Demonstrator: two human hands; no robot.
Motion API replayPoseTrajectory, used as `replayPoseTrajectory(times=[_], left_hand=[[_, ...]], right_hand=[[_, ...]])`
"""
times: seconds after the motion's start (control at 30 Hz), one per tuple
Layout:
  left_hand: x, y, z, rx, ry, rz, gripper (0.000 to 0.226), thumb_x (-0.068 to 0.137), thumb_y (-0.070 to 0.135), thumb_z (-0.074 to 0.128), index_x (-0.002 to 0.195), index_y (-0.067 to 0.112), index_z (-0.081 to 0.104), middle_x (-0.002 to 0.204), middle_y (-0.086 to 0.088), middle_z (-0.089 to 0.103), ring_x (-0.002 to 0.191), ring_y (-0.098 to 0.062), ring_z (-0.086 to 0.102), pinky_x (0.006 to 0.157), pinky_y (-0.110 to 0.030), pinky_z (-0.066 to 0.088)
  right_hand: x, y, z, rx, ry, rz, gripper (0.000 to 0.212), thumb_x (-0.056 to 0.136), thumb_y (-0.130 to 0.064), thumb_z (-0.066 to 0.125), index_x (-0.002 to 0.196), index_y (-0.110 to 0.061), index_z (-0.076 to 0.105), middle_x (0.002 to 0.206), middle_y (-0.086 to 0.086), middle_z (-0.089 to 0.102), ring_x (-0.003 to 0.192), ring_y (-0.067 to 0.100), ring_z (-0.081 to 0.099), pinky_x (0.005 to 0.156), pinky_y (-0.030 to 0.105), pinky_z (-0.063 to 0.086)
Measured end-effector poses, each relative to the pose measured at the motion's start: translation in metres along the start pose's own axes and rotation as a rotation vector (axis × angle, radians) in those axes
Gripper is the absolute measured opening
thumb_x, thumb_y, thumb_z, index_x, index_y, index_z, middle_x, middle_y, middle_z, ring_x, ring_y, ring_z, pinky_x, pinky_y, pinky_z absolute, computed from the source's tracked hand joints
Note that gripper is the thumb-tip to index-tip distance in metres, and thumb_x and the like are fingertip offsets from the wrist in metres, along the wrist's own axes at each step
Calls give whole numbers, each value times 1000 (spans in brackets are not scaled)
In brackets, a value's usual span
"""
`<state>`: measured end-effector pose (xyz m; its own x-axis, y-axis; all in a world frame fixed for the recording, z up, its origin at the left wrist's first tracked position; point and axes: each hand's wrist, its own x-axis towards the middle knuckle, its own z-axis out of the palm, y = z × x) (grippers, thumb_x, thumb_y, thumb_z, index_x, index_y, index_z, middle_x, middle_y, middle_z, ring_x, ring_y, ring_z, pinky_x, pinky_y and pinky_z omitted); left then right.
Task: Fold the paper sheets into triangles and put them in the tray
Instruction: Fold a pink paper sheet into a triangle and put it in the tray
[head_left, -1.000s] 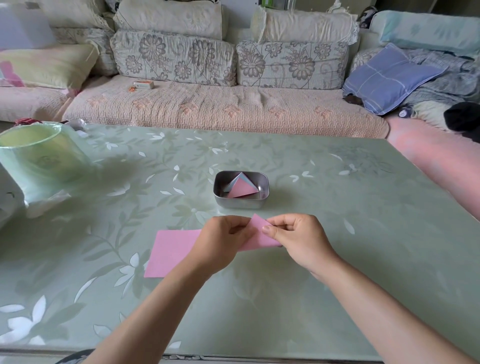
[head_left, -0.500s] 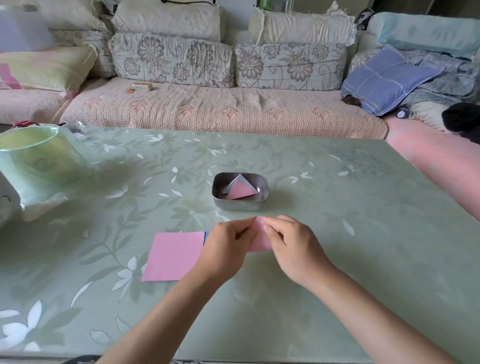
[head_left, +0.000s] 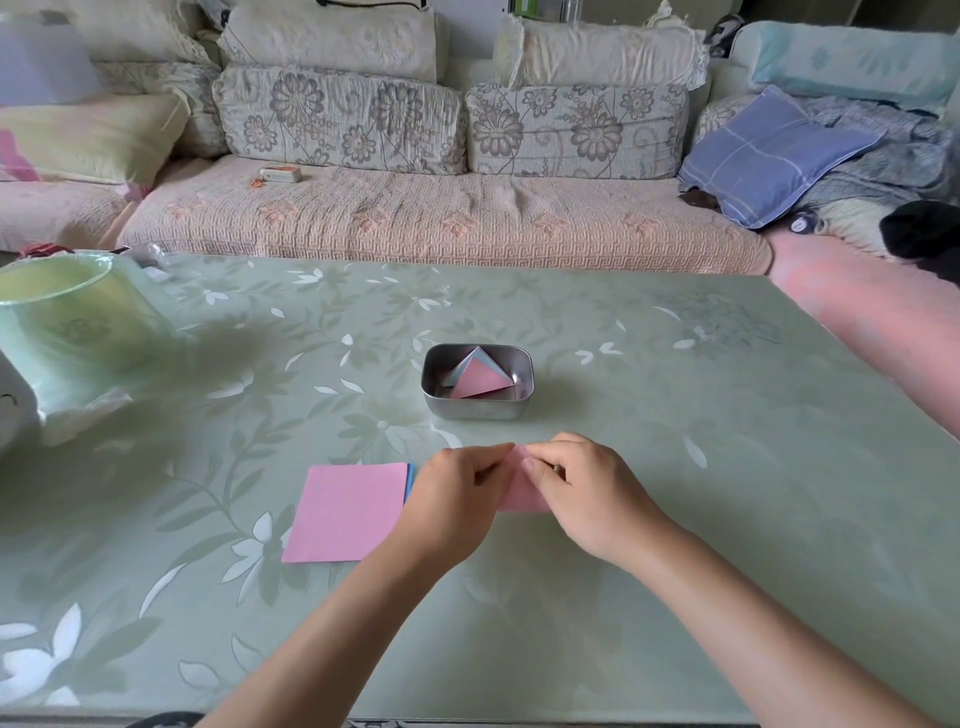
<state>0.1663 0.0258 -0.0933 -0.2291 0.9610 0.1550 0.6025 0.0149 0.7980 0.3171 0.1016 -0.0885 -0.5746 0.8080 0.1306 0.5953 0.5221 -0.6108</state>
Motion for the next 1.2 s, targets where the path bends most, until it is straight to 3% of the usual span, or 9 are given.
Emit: replayPoseTrajectory(times=[0.07, 0.2, 0.37, 0.47, 0.53, 0.7, 0.9, 1.1, 1.2], left_hand=[[0, 1, 0, -2, -9, -2, 25, 99, 23, 48, 85, 10, 64, 61, 3, 36, 55, -10, 24, 50, -24, 23], [-1, 0, 2, 41, -20, -10, 31, 100, 24, 49, 73, 9, 53, 60, 4, 31, 56, -11, 23, 48, -23, 19], [-2, -5, 0, 230, -109, -80, 27, 95, 26, 48, 75, 10, 56, 61, 1, 41, 55, -14, 28, 47, -23, 23], [-5, -8, -11, 315, -70, -55, 11, 93, 37, 55, 96, 29, 62, 89, 8, 61, 77, -10, 52, 65, -23, 40], [-6, -10, -16, 333, -78, 13, 23, 92, 41, 59, 112, 30, 62, 103, 12, 56, 94, -9, 52, 79, -22, 42], [-11, -9, -20, 306, -223, 159, 18, 93, 36, 57, 100, 30, 72, 103, 15, 57, 99, -5, 50, 89, -28, 46], [-14, -14, -20, 356, -268, 231, 20, 97, 36, 52, 100, 31, 71, 107, 18, 59, 101, -8, 47, 88, -33, 46], [-18, -16, -20, 424, -262, 301, 22, 98, 43, 50, 107, 36, 69, 109, 17, 58, 100, -10, 48, 85, -34, 48], [-20, -16, -19, 469, -260, 331, 24, 97, 47, 49, 115, 44, 65, 113, 19, 56, 102, -9, 48, 85, -30, 48]], right_hand=[[1, 0, 1, 60, 46, 51, 17, 97, -35, 58, 99, -27, 73, 83, -9, 61, 80, 13, 58, 75, 30, 49], [3, 2, 1, 130, 0, 182, 25, 93, -42, 63, 73, -29, 69, 59, -19, 61, 58, 4, 53, 59, 24, 44], [5, -1, 2, 68, -172, 247, 35, 95, -46, 58, 70, -23, 67, 66, -10, 65, 69, 16, 58, 69, 29, 47], [7, -3, 4, -46, -185, 220, 30, 95, -43, 55, 85, -21, 72, 79, -3, 72, 82, 22, 64, 82, 34, 48], [7, -5, 5, -136, -174, 193, 25, 95, -41, 54, 91, -26, 73, 83, -7, 72, 87, 21, 63, 87, 35, 45], [7, -5, 12, -322, -132, 104, 33, 97, -46, 47, 81, -26, 68, 80, -8, 71, 85, 19, 60, 90, 38, 38], [6, -6, 19, -412, -44, 28, 19, 94, -45, 49, 78, -39, 57, 91, -11, 66, 97, 16, 58, 83, 36, 31], [3, -5, 16, -489, 50, -32, 25, 90, -50, 56, 111, -37, 59, 105, -11, 59, 102, 17, 58, 85, 37, 27], [-1, -3, 8, -475, 16, -146, 18, 93, -42, 57, 106, -39, 69, 99, -10, 56, 99, 17, 57, 82, 36, 30]])
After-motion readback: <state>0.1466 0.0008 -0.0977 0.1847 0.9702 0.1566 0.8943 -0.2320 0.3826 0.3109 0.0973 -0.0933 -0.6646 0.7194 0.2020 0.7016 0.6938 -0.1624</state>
